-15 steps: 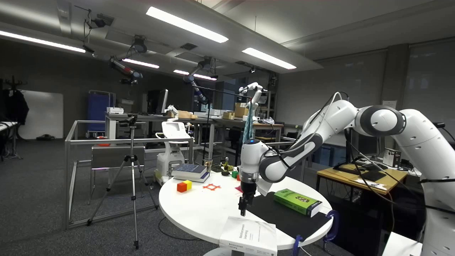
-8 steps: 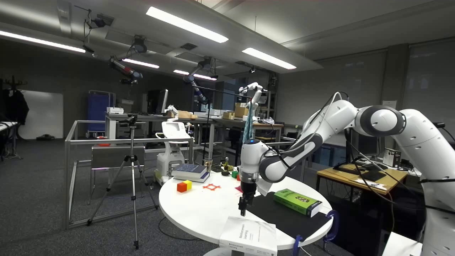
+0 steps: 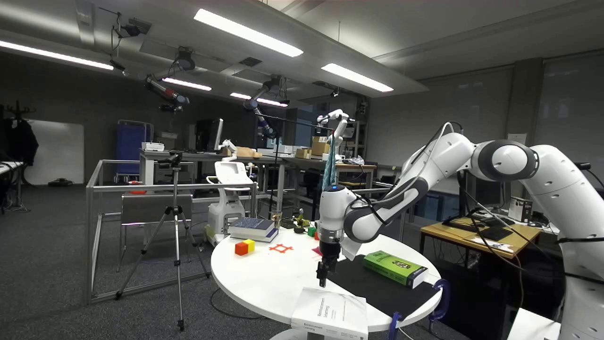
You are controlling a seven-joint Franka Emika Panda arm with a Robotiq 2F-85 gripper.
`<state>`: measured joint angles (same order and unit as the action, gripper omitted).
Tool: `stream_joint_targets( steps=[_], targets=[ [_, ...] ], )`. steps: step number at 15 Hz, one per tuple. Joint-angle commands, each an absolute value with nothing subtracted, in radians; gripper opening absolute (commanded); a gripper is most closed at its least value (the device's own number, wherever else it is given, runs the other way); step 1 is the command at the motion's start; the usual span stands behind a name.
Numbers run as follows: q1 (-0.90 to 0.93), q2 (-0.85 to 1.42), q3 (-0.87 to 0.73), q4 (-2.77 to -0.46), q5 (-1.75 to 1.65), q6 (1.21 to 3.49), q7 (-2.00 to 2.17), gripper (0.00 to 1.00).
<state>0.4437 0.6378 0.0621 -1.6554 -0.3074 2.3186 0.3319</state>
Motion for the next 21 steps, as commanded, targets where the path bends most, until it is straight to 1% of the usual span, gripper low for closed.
stream_joint_targets(
  steps=[1,8,21],
  targets=[
    [0.451,0.642,0.057,-1.643,-0.315,2.310,0.338,1.00],
    [0.494,0.660,0.046,-1.610,-0.346,2.291,0.365,1.00],
    [0.687,0.714,0.005,-1.561,-0.459,2.219,0.556,1.00]
  ],
)
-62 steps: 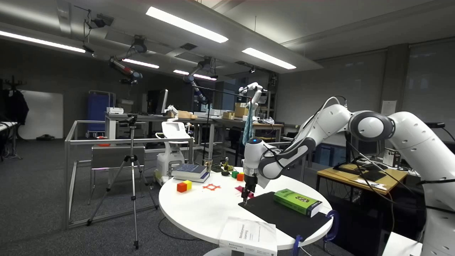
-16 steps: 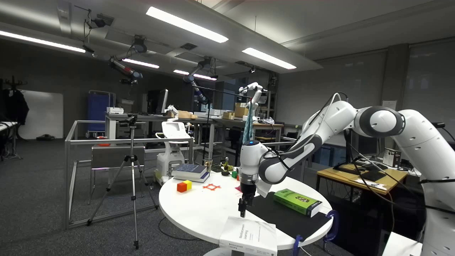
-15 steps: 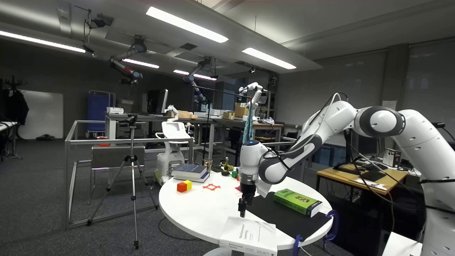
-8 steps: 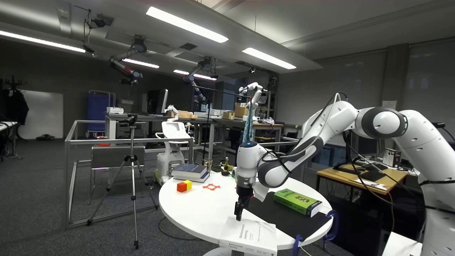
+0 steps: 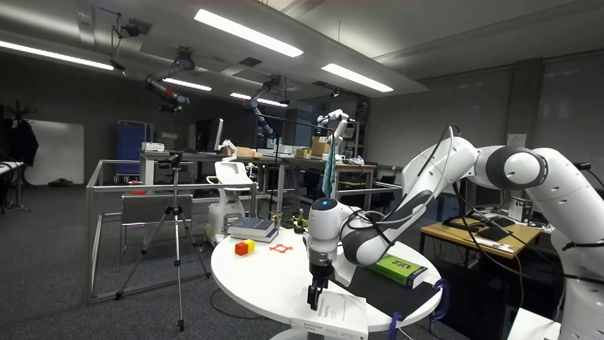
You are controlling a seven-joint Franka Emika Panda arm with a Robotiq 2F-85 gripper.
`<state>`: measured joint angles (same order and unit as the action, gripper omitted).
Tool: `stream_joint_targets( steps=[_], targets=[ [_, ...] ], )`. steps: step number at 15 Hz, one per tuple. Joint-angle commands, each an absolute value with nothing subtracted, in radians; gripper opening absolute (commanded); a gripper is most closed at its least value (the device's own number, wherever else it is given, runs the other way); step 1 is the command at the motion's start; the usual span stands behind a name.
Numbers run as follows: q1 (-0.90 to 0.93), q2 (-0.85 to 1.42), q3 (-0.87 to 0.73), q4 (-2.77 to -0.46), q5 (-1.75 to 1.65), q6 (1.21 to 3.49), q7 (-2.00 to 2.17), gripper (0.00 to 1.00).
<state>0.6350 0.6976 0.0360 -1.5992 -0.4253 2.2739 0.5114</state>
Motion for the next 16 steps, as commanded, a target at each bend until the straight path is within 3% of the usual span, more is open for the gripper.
stream_joint_targets(
  steps=[1,16],
  targets=[
    [0.701,0.720,0.001,-1.556,-0.462,2.214,0.565,1.00],
    [0.892,0.821,-0.059,-1.499,-0.654,2.014,0.732,1.00]
  ],
)
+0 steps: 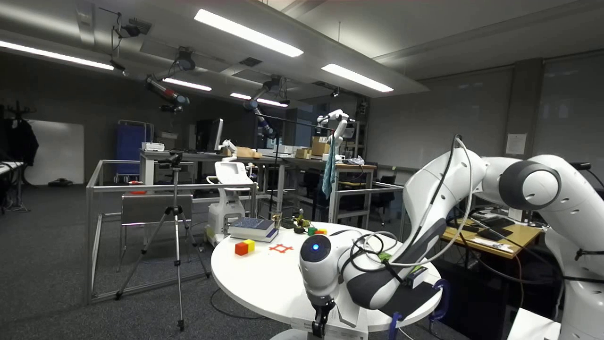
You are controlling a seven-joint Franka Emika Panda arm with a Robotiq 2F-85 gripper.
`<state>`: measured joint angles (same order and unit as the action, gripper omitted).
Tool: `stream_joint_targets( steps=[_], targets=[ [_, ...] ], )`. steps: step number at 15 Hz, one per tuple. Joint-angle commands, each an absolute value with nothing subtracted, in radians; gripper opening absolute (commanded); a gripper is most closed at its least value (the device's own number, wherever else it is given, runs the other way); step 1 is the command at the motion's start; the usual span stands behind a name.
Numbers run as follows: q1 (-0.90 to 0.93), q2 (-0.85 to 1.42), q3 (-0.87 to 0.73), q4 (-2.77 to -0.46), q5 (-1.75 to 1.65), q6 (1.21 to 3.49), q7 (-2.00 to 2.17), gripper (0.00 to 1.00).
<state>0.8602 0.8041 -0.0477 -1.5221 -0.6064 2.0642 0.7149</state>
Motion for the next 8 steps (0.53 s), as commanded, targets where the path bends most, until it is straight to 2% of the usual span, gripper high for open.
stream_joint_targets(
  steps=[1,8],
  targets=[
    [0.900,0.828,-0.059,-1.495,-0.670,2.005,0.732,1.00],
    [0.951,0.895,-0.054,-1.457,-0.789,1.899,0.731,1.00]
  ],
)
